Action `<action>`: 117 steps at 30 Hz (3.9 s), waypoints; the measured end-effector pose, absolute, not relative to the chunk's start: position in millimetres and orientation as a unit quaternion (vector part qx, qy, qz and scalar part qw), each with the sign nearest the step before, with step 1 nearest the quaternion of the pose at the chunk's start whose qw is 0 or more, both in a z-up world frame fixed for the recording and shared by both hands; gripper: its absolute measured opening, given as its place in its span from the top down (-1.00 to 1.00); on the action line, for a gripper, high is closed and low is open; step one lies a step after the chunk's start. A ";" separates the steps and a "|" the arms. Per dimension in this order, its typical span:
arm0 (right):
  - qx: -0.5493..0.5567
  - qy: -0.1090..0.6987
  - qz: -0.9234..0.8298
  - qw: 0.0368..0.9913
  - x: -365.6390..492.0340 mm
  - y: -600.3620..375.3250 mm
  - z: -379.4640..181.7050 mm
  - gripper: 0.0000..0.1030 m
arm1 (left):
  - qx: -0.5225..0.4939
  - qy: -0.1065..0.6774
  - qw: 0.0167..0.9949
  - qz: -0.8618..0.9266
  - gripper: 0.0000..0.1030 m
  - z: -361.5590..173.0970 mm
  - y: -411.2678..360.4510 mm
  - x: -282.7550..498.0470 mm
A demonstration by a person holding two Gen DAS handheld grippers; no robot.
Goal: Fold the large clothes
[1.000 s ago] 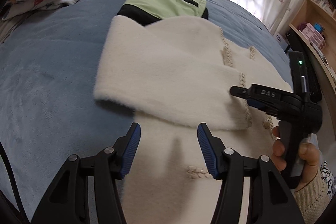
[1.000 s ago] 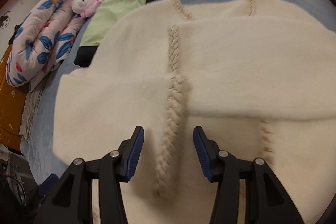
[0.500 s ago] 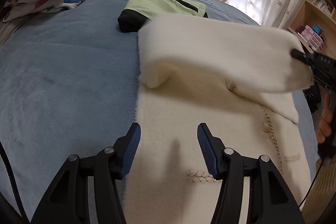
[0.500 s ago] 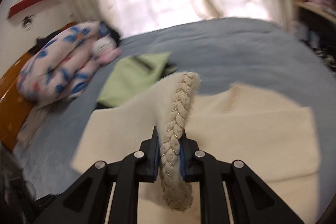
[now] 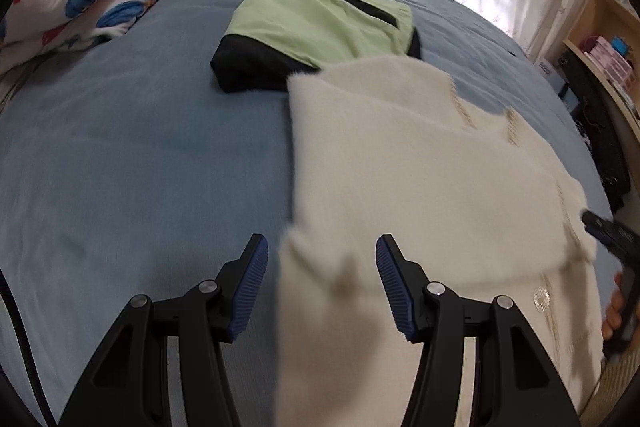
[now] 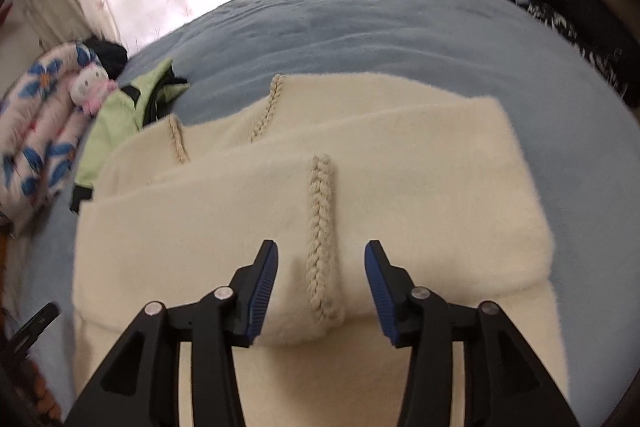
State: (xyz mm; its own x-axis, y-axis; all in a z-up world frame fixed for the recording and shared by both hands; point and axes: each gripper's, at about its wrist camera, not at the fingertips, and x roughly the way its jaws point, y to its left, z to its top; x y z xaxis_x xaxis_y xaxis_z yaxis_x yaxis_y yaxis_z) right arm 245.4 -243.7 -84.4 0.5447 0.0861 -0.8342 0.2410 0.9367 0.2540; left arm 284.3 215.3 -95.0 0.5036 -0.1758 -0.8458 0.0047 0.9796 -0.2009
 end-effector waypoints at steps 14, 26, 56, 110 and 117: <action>0.150 0.507 0.004 0.849 305.9 -232.2 -124.9 0.00 | -0.145 0.533 0.832 -0.056 0.69 -147.1 221.0 399.8; 0.083 0.427 -0.006 0.900 326.2 -201.6 -86.1 0.66 | -0.125 0.448 0.885 -0.010 0.84 -120.7 211.3 388.4; 0.038 0.486 0.084 0.869 271.5 -102.5 -116.5 0.23 | -0.062 0.477 0.875 -0.050 0.39 -143.7 140.3 311.2; 0.075 0.369 -0.027 0.926 16.4 -172.8 45.6 0.12 | -0.052 0.411 0.910 -0.015 -0.14 15.2 183.2 65.8; 0.066 0.376 -0.032 0.924 -13.4 -173.4 35.5 0.11 | -0.048 0.415 0.908 -0.012 -0.15 5.1 186.1 37.5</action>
